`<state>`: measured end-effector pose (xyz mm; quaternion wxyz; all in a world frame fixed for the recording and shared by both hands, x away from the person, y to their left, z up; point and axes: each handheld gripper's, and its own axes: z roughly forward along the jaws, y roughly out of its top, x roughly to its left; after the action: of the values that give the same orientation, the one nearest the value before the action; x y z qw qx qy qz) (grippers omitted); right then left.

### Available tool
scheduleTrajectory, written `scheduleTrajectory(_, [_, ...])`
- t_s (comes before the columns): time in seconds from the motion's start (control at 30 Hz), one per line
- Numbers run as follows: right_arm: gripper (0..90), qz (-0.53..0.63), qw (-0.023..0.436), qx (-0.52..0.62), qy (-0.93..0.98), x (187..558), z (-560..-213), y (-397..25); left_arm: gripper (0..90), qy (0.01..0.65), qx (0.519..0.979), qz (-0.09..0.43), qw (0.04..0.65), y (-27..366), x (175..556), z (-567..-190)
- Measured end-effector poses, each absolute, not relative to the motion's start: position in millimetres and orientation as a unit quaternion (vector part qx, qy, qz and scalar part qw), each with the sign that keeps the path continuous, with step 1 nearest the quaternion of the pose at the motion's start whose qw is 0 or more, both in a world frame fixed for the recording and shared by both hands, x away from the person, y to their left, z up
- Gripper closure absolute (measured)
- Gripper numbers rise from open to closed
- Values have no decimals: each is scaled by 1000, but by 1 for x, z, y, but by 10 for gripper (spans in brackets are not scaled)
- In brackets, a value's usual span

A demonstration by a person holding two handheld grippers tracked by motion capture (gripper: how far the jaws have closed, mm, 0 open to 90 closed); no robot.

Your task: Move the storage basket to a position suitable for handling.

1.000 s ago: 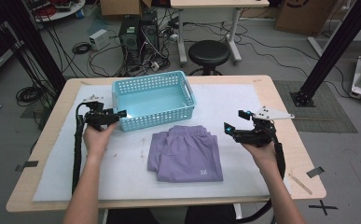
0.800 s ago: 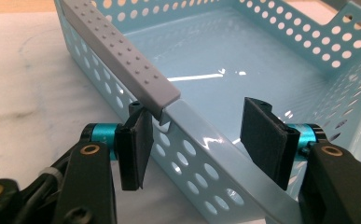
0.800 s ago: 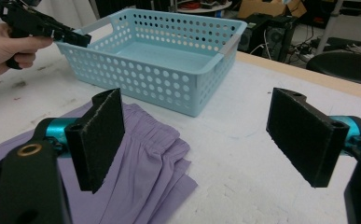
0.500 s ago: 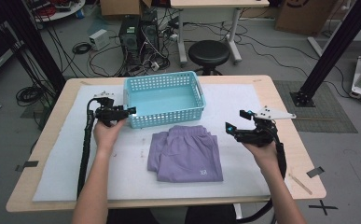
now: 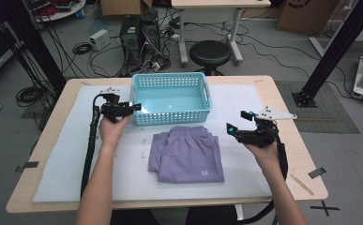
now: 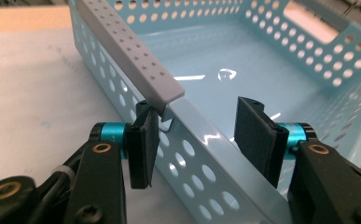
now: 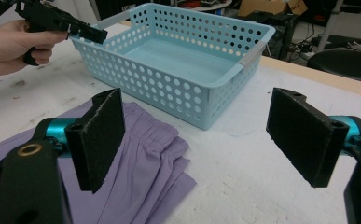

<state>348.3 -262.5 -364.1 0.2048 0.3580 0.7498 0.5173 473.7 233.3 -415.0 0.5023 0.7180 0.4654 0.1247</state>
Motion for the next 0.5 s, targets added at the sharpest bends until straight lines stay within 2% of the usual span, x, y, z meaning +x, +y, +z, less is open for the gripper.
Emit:
scheduleTrajectory(0.13, [199, 518, 203, 360, 749, 349, -365, -264, 510, 462, 734, 116, 484, 225, 479, -417])
scheduleTrajectory(0.5, [199, 517, 202, 362, 749, 350, -365, -265, 515, 452, 742, 110, 482, 201, 488, -417])
